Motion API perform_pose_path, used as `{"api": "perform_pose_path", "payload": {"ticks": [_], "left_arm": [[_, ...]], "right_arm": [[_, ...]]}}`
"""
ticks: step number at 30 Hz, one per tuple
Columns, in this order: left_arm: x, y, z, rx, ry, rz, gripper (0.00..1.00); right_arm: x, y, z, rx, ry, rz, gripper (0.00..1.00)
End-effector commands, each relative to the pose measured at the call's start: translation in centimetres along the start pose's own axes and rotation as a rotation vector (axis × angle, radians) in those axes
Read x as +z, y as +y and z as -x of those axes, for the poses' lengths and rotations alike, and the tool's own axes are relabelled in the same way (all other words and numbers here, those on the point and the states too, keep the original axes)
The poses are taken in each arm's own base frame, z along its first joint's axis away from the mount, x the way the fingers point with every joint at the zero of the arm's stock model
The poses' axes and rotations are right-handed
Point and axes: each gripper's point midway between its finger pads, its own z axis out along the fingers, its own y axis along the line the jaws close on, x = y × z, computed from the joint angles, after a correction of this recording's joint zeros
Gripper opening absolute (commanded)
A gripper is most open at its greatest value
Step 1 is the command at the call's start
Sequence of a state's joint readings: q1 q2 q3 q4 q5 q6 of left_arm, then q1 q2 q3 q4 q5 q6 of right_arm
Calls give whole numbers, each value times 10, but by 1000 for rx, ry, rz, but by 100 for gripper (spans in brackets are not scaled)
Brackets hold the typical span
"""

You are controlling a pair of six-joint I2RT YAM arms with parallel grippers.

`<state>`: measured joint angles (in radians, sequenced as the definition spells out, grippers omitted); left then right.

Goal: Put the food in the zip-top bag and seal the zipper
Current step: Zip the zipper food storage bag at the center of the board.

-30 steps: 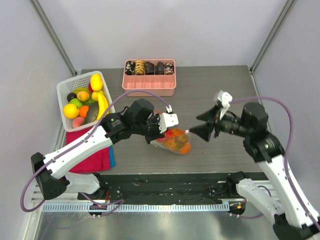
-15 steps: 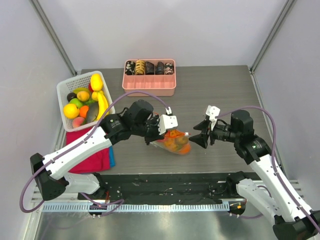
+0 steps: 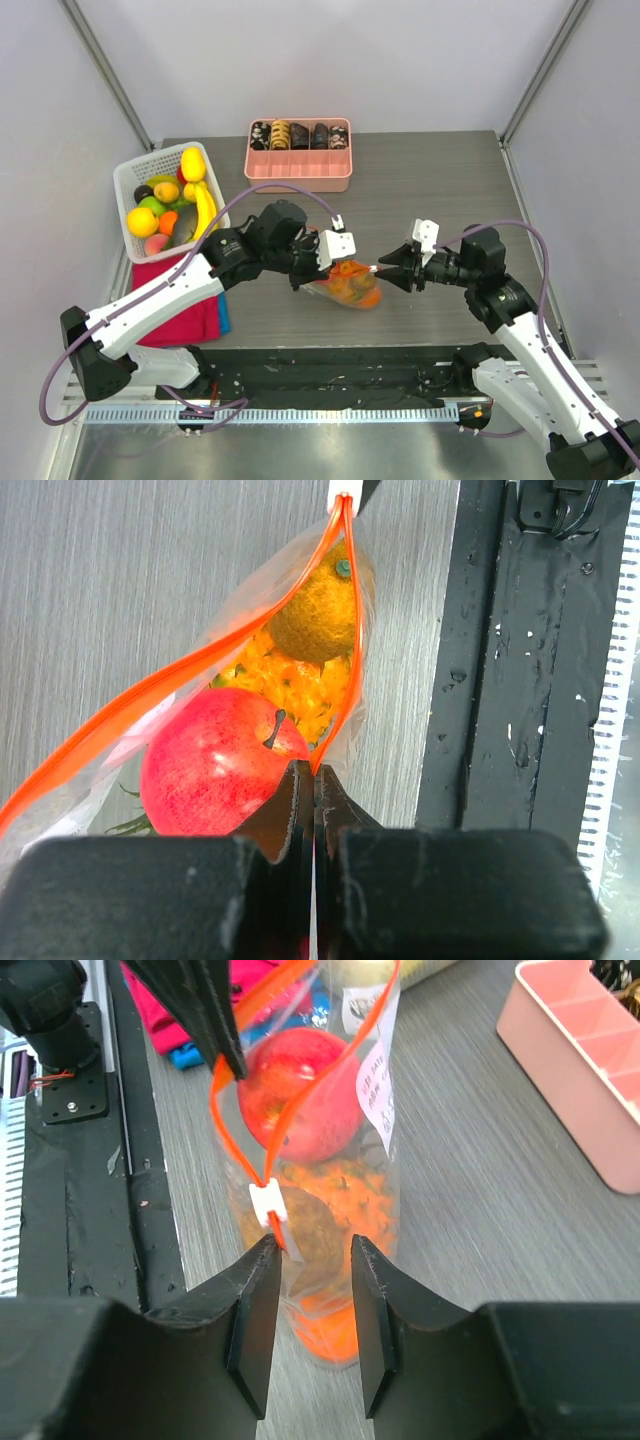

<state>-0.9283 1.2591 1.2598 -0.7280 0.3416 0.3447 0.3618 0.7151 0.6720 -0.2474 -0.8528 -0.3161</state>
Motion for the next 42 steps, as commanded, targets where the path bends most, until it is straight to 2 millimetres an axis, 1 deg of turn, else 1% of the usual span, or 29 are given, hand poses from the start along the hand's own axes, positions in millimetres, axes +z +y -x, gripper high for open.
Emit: {"api": "perform_pose_path", "payload": {"ticks": [1, 6, 8, 9, 10, 13, 19, 20, 21, 22, 23, 25, 26, 28, 30, 31, 34, 39, 40, 42], "left_arm": [[0, 0, 20, 32, -69, -7, 0], [2, 3, 20, 33, -65, -5, 0], [2, 2, 21, 31, -67, -6, 0], [3, 3, 21, 32, -67, -6, 0], [3, 3, 20, 29, -63, -6, 0], [2, 4, 20, 30, -61, 1, 0], [3, 5, 21, 28, -63, 6, 0], [1, 7, 25, 25, -72, 15, 5], [1, 10, 28, 24, -75, 29, 13], [-2, 12, 33, 25, -88, 38, 34], [-5, 14, 42, 35, -114, 48, 41], [-9, 15, 58, 80, -169, 44, 50], [-10, 17, 67, 93, -190, 50, 52], [-8, 16, 79, 124, -213, 36, 53], [-1, 19, 87, 160, -219, 24, 52], [2, 15, 94, 182, -237, 3, 52], [17, 10, 100, 258, -259, -24, 51], [35, 3, 103, 370, -277, -54, 53], [40, 3, 101, 373, -270, -60, 54], [45, 3, 100, 373, -267, -70, 55]], "right_arm": [[-1, 7, 21, -106, -79, 38, 39], [0, 12, 20, -107, -75, 56, 38], [1, 11, 16, -103, -58, 63, 32], [2, 11, 15, -103, -57, 65, 29], [2, 12, 15, -101, -55, 68, 19], [2, 11, 14, -99, -49, 64, 1], [0, 12, 9, -131, -33, 61, 1], [0, 11, 9, -134, -34, 59, 1], [0, 11, 10, -135, -35, 58, 1], [0, 10, 10, -135, -34, 54, 1], [0, 10, 10, -136, -34, 52, 1], [0, 10, 11, -138, -34, 54, 1], [0, 10, 12, -140, -37, 54, 1], [0, 10, 14, -140, -40, 52, 1], [0, 9, 14, -137, -39, 50, 1], [0, 8, 15, -136, -38, 46, 1], [0, 7, 16, -131, -36, 40, 1], [0, 7, 16, -126, -32, 38, 1], [0, 7, 16, -126, -33, 38, 1], [0, 8, 16, -127, -33, 39, 1]]}}
